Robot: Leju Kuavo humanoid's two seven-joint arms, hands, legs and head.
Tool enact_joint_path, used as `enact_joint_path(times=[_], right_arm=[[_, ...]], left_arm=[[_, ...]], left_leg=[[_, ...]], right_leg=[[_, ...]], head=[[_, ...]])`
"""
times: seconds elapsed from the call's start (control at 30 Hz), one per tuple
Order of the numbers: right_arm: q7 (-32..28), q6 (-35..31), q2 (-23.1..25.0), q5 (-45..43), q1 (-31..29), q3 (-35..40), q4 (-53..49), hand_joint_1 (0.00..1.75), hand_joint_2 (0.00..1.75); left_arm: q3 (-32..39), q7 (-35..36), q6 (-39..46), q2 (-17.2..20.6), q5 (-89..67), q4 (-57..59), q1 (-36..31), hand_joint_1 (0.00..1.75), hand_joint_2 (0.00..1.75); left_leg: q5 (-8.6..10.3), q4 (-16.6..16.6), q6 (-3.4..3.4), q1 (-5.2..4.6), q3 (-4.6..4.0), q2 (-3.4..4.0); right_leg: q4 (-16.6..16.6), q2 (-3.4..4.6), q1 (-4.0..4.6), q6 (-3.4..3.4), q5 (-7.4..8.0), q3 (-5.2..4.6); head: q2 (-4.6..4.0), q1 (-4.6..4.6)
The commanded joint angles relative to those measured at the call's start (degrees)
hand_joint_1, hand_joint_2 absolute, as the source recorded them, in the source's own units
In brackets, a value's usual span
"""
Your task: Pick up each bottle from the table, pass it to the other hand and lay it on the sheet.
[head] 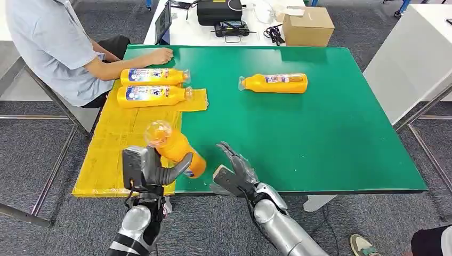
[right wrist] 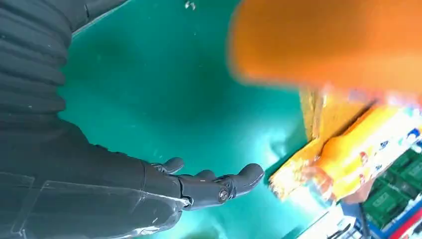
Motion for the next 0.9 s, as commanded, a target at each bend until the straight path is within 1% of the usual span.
enact_joint_path(times=[0.03,0.1,0.13,0.17,0.2,0.23,0.27,0.33,0.37,0.4,0.47,0.5,0.57,0.67,0.7,0.83,0.9], right_arm=[[-0.48,0.56,-1.02,1.92,2.23,-5.13,-4.67,0.0,1.75],[-0.48,0.67,-0.88,1.87,2.28,-5.42,-4.66,0.0,1.75],[-0.6,0.84,-0.74,2.01,2.45,-6.02,-4.77,0.0,1.75],[-0.7,0.88,-0.74,2.09,2.67,-6.53,-5.05,0.0,1.75],[-0.92,0.97,-0.76,2.18,3.17,-7.46,-5.83,0.0,1.75],[-0.98,1.08,-0.91,2.26,3.62,-7.98,-6.57,0.0,1.75],[-1.17,0.89,-1.16,2.51,4.03,-8.61,-7.29,0.0,1.75],[-1.17,0.52,-1.59,2.94,5.25,-10.08,-9.42,0.0,1.75],[-1.14,0.53,-1.95,2.88,5.73,-10.68,-10.26,0.0,1.75],[-1.13,0.56,-2.05,3.04,6.33,-11.46,-11.42,0.0,1.75],[-1.08,0.74,-2.3,3.17,6.86,-12.28,-12.57,0.0,1.75],[-1.05,0.93,-2.22,3.3,6.88,-12.46,-12.64,0.0,1.75],[-1.02,1.28,-2.0,3.52,6.79,-13.24,-12.46,0.0,1.75],[-1.33,2.31,-1.87,4.17,5.81,-13.33,-11.09,0.0,1.75],[-1.33,2.35,-1.76,4.17,5.6,-13.39,-10.73,0.0,1.75],[-1.33,2.43,-1.68,4.17,5.46,-13.41,-10.38,0.0,1.75],[-1.33,2.43,-1.68,4.17,5.46,-13.41,-10.38,0.0,1.75]], left_arm=[[2.19,4.97,3.82,6.19,-22.23,7.08,-7.58,1.75,1.75],[1.58,5.99,4.86,6.57,-25.24,7.46,-7.88,1.75,1.75],[0.86,8.73,6.96,7.35,-31.65,8.5,-8.65,1.75,1.75],[1.1,9.89,7.63,7.9,-35.44,9.46,-9.35,1.75,1.75],[2.05,11.22,7.42,8.45,-39.67,11.19,-10.37,1.75,1.75],[3.11,11.49,7.26,8.61,-41.43,12.39,-10.96,1.75,1.75],[3.57,14.29,6.64,9.5,-45.55,14.12,-12.08,1.75,1.75],[4.39,17.32,5.18,10.24,-50.93,17.52,-13.87,1.75,1.75],[5.22,17.91,5.28,10.36,-51.57,18.47,-14.29,1.75,1.75],[4.95,20.15,6.37,10.85,-56.48,20.03,-14.97,1.75,1.75],[5.71,21.98,5.94,10.79,-59.2,22.23,-15.9,1.75,1.75],[6.07,22.22,5.72,10.64,-59.54,22.89,-16.15,1.75,1.75],[5.41,25.21,2.48,10.96,-63.52,27.19,-18.39,1.75,1.75],[4.56,25.22,0.04,10.93,-65.92,36.13,-22.38,1.75,1.75],[4.22,25.12,-0.06,10.94,-66.55,37.54,-22.9,1.75,1.75],[4.25,25.22,0.87,10.58,-66.82,38.84,-23.18,1.75,1.75],[4.25,25.22,0.87,10.58,-66.82,38.84,-23.18,1.75,1.75]], left_leg=[[0.05,-0.04,-0.22,0.14,0.1,-0.05],[0.04,-0.05,-0.2,0.13,0.1,-0.02],[0.02,-0.03,-0.15,0.11,0.08,0.03],[0.02,-0.04,-0.22,0.16,0.13,0.03],[0.04,-0.03,-0.17,0.12,0.07,0.02],[0.05,-0.05,-0.21,0.15,0.12,0.0],[0.05,-0.04,-0.24,0.18,0.11,-0.01],[0.07,-0.07,-0.2,0.13,0.11,-0.06],[0.06,-0.05,-0.2,0.14,0.1,-0.03],[0.05,-0.06,-0.24,0.17,0.14,0.0],[0.07,-0.06,-0.25,0.18,0.13,-0.07],[0.05,-0.04,-0.12,0.06,0.05,-0.03],[0.04,-0.01,-0.18,0.12,0.07,-0.01],[0.06,-0.02,-0.13,0.08,0.05,-0.09],[0.06,-0.01,-0.12,0.08,0.04,-0.05],[0.06,0.0,-0.2,0.16,0.08,0.04],[0.04,0.01,-0.15,0.12,0.04,0.06]], right_leg=[[-0.04,-0.08,0.15,-0.27,0.02,0.12],[-0.04,-0.04,0.14,-0.26,0.03,0.1],[-0.02,0.01,0.11,-0.19,0.02,0.07],[-0.06,0.01,0.17,-0.29,0.03,0.14],[-0.03,-0.01,0.12,-0.2,0.02,0.08],[-0.05,-0.04,0.15,-0.26,0.02,0.13],[-0.06,-0.06,0.18,-0.29,0.02,0.14],[-0.04,-0.09,0.13,-0.23,0.02,0.13],[-0.02,-0.05,0.13,-0.23,0.01,0.11],[-0.06,-0.03,0.17,-0.28,0.02,0.16],[-0.06,-0.11,0.18,-0.29,0.01,0.17],[0.0,-0.05,0.05,-0.12,0.0,0.05],[0.01,-0.05,0.12,-0.21,-0.01,0.09],[0.01,-0.1,0.07,-0.14,0.0,0.07],[0.02,-0.06,0.07,-0.13,0.01,0.05],[-0.01,0.01,0.16,-0.24,0.04,0.09],[0.02,0.0,0.11,-0.17,0.01,0.05]], head=[[0.0,0.02],[0.0,0.0],[0.0,0.0],[0.0,0.0],[0.0,0.0],[0.0,0.02],[0.0,0.0],[0.0,0.04],[0.0,0.0],[0.0,0.0],[0.0,0.0],[0.0,0.02],[0.0,-0.02],[0.0,0.0],[0.0,0.0],[0.0,0.0],[0.0,0.02]])
